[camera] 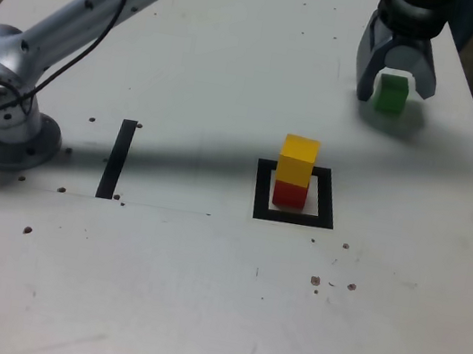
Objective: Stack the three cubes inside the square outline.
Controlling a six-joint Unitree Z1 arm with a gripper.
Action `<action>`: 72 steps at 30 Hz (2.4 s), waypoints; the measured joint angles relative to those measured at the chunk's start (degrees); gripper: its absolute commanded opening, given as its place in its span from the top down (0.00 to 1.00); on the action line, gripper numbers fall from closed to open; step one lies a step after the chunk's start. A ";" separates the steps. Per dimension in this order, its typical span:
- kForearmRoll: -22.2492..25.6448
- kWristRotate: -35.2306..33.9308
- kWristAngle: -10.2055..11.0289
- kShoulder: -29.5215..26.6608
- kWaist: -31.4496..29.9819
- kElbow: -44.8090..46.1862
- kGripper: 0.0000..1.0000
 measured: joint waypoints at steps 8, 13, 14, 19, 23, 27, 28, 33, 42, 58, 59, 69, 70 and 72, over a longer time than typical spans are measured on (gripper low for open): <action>-1.42 0.76 -0.47 0.38 0.00 0.39 0.49; -1.59 1.26 -0.83 0.38 0.00 0.56 0.56; -1.72 1.46 -0.92 0.38 0.00 0.57 0.58; -2.78 2.85 -1.27 0.36 0.00 0.62 0.63; -2.86 3.03 -2.18 -0.04 0.00 1.07 0.71; -2.77 3.08 -2.86 -1.17 0.00 1.95 0.78; -2.67 3.13 -2.90 -1.75 0.00 2.26 0.79; -1.60 3.61 -2.69 -5.54 -0.14 4.83 0.80; -0.68 3.79 -1.08 -16.01 -2.26 13.90 0.80; -1.25 -4.35 -1.38 -29.78 -12.55 29.54 0.80; -1.25 -4.96 -1.63 -29.88 -13.19 29.97 0.80; -1.05 -11.29 -4.30 -33.75 -18.46 37.30 0.80; -1.05 -11.91 -4.57 -34.13 -18.87 37.93 0.80; -1.05 -12.90 -5.14 -34.60 -19.64 39.09 0.80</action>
